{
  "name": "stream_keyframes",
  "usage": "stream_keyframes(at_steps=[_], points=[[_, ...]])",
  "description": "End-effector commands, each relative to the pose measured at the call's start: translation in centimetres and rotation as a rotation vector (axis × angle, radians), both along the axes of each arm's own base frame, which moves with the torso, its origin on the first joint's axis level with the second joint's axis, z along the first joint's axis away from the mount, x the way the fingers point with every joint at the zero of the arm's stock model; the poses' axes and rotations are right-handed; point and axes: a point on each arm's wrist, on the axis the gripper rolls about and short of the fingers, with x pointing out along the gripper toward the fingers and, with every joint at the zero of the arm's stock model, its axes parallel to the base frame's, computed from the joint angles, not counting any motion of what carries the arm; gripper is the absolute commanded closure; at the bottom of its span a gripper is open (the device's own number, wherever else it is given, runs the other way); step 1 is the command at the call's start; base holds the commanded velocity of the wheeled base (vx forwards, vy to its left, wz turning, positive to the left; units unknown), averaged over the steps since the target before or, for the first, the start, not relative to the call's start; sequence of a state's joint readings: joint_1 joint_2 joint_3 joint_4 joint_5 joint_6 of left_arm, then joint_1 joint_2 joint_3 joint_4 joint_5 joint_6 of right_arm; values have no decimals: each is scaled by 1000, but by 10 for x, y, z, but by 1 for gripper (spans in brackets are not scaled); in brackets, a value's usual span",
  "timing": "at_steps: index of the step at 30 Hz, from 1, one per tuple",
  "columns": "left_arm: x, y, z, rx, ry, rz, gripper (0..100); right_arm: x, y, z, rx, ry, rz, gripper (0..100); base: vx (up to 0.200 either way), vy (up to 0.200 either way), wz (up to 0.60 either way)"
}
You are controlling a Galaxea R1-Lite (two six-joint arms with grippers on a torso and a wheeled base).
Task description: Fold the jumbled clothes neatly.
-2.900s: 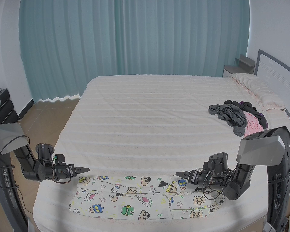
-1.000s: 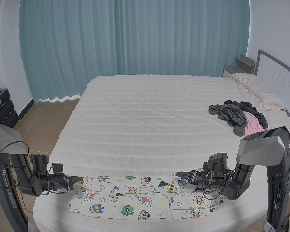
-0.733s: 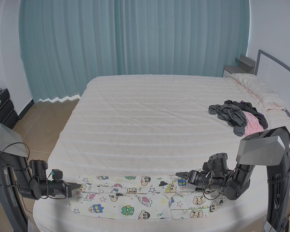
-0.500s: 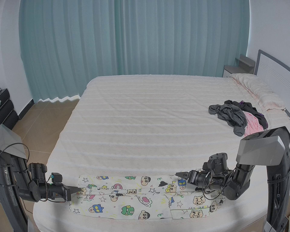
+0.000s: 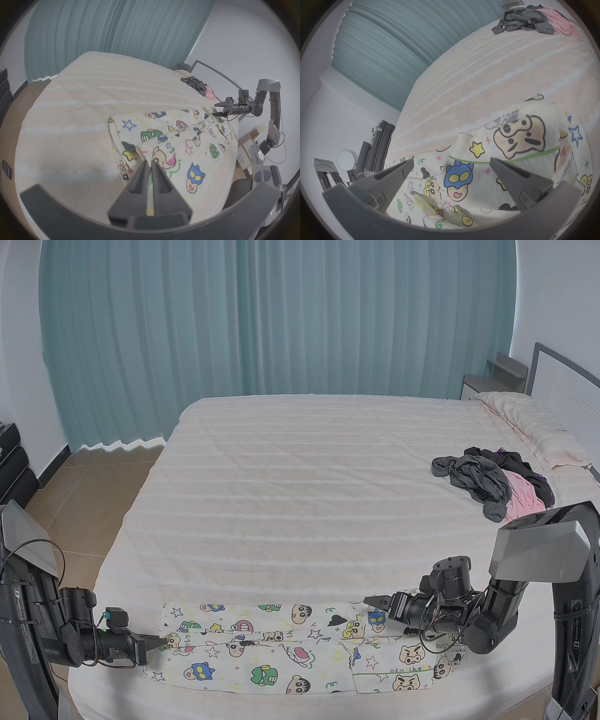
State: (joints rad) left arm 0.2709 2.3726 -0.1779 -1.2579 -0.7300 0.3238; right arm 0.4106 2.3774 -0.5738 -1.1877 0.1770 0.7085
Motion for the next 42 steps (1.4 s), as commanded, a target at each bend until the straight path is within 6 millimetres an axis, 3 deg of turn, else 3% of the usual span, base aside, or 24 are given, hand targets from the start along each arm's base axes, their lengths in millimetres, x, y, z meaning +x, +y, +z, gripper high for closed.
stream_keyframes(at_steps=[1,5,11,22,31,42], points=[[-3,1,-8,1,38,15,0,-2,-6,26,18,-47,-13,0,0,0,0],[-4,1,-10,-2,48,18,0,-11,-16,46,-1,-40,-38,0,0,0,0],[-4,8,-13,-19,54,47,0,-19,-34,43,-147,89,-10,0,0,0,0],[-7,7,-19,-63,82,37,0,-28,-44,53,-252,185,6,0,0,0,0],[-6,7,-20,-65,86,35,0,-26,-37,19,-309,275,28,0,0,0,0],[-6,6,-20,-65,86,32,0,-16,-32,-2,-294,250,22,0,0,0,0]])
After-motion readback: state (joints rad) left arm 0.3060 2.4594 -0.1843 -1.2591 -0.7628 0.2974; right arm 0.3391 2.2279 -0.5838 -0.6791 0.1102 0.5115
